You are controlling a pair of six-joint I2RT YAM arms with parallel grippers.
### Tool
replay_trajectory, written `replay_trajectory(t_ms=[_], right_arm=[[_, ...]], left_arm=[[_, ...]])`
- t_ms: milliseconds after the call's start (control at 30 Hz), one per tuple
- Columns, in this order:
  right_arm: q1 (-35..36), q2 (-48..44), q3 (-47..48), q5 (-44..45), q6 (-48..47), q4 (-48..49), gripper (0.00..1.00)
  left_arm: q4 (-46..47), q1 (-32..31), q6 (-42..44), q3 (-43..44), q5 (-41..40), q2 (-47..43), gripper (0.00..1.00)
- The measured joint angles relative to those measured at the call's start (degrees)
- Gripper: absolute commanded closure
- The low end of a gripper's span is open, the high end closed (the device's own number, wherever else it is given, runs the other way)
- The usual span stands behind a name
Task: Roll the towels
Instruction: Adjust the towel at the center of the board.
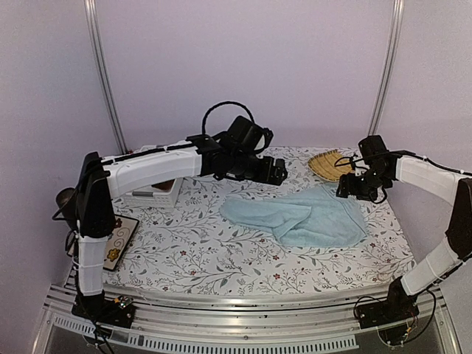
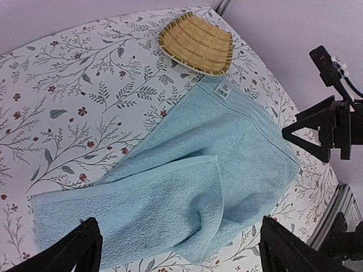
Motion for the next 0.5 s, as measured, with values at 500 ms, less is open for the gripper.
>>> replay_trajectory(t_ms=[500], right_arm=[[-7.0, -9.2, -7.8, 0.2, 1.9, -0.4, 0.04]], left_arm=[[-8.7, -12.3, 3.1, 24.8, 0.9, 27.1, 0.04]])
